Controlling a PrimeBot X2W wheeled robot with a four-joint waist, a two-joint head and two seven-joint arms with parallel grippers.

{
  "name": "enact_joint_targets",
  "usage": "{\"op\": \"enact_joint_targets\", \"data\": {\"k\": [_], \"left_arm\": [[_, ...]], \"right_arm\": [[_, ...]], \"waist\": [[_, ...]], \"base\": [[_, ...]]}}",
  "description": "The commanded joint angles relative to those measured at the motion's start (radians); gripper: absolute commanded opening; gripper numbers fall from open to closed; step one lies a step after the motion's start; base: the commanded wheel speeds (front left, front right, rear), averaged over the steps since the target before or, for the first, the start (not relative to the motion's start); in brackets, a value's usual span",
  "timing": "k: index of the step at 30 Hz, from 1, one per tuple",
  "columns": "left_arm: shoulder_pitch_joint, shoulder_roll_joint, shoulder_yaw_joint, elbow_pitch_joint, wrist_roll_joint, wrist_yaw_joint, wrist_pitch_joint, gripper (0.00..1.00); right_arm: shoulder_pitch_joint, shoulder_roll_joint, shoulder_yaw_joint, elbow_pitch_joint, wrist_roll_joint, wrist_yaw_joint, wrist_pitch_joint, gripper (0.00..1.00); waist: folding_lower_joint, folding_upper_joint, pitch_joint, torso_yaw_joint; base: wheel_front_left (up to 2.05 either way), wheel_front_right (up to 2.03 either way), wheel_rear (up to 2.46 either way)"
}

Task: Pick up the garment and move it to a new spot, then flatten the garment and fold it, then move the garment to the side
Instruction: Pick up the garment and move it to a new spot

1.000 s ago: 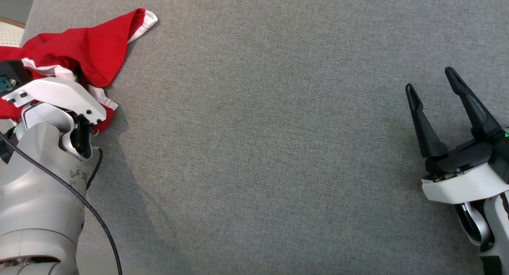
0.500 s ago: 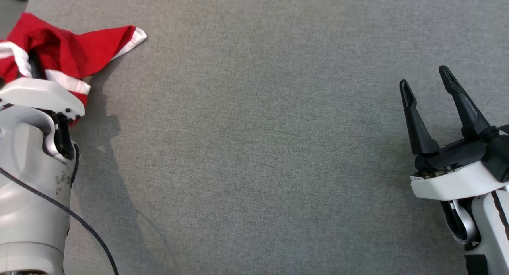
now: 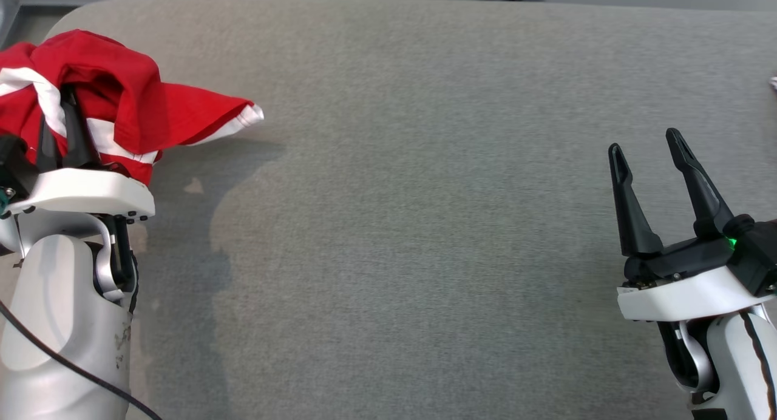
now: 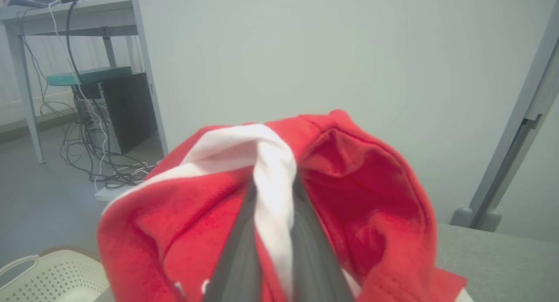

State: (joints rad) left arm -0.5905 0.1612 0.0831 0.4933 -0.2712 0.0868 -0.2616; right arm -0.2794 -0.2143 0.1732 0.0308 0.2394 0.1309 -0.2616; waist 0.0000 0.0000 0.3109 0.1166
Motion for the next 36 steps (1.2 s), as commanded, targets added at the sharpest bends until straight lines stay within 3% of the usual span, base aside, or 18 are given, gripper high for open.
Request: {"op": "enact_joint_targets", "data": {"k": [1,23,36], "left_arm": [[0.011,0.012,-0.001,-0.019,0.015,-0.011,-0.004,0.0],[0.092,-0.034,-0.206,-0.178,0.088,-0.087,0.054,0.0],[0.101,-0.077,-0.36,-0.1,0.132,-0.121,0.061,0.0]], "right_arm": [[0.008,0.006,-0.002,-0.002,0.005,0.0,-0.004,1.0],[0.046,0.075,-0.027,-0.011,0.011,0.0,-0.004,1.0],[0.05,0.084,-0.039,-0.015,0.018,0.0,-0.004,1.0]], "waist": [[0.0,0.0,-0.046,-0.053],[0.0,0.0,-0.127,-0.327],[0.0,0.0,-0.098,-0.376]], "base": [[0.0,0.0,0.0],[0.0,0.0,0.0],[0.0,0.0,0.0]]}}
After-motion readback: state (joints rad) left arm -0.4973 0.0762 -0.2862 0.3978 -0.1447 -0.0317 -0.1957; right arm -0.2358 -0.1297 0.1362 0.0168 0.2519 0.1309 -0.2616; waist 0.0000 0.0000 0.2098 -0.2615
